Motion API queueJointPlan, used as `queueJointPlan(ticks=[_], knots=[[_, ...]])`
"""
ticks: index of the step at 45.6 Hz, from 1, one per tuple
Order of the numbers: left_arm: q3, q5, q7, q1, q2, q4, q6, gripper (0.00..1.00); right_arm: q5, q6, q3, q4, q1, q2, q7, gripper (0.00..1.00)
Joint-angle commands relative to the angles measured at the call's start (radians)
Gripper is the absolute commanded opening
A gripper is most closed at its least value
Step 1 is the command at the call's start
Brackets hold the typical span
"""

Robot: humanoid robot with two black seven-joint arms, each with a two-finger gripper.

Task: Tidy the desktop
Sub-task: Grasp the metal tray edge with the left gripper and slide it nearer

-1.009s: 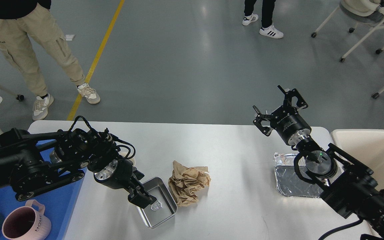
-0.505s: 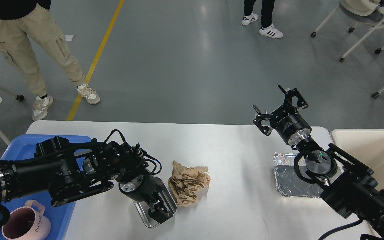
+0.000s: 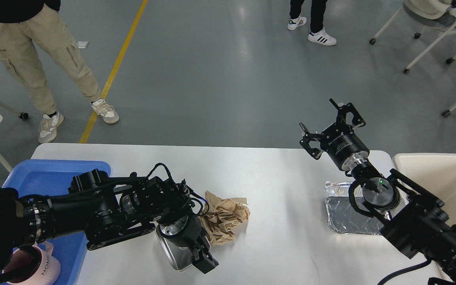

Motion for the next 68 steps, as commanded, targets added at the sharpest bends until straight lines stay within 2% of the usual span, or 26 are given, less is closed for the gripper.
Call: queueJointPlan(ticks=[1,18,24,37,41,43,48,53,62,68], knots=[[0.002,0.004,0.0,0.001,0.0,0.001,-0.001,0.92,0.0,0.001,0.001,0.0,0.0,0.0,0.0,1.0],[0.031,0.007,-0.002,0.009,0.003,0.001,-0.001,0.91,0.0,0.005,0.001,-0.002,-0.006,-0.008,0.0,1.0],[0.031,0.007,-0.009,0.012,0.003,0.002,-0.001,0.84,0.002,0.005,0.001,0.0,-0.008,-0.008,0.0,1.0],[0.033,0.016,-0.018,0.012,0.018,0.01,-0.002,0.58,0.002,0.007,0.003,0.0,-0.011,-0.009,0.0,1.0],[0.059,0.022,-0.02,0.006,0.02,0.016,-0.002,0.44,0.002,0.007,0.003,0.0,-0.011,-0.009,0.0,1.0],[0.072,0.024,-0.021,0.003,0.018,0.021,-0.002,0.34,0.002,0.007,0.003,0.003,-0.011,-0.009,0.0,1.0],[0.082,0.024,-0.037,0.003,0.02,0.025,-0.002,0.2,0.002,0.007,0.003,0.003,-0.012,-0.009,0.002,1.0],[0.082,0.027,-0.055,0.004,0.02,0.028,-0.002,0.15,0.002,0.007,0.003,0.005,-0.012,-0.009,0.002,1.0],[0.082,0.036,-0.058,0.001,0.02,0.042,-0.002,0.03,0.002,0.007,0.003,0.003,-0.012,-0.009,0.002,1.0],[0.082,0.048,-0.084,0.003,0.02,0.051,-0.001,0.0,0.0,0.007,0.003,0.003,-0.012,-0.009,0.002,1.0]])
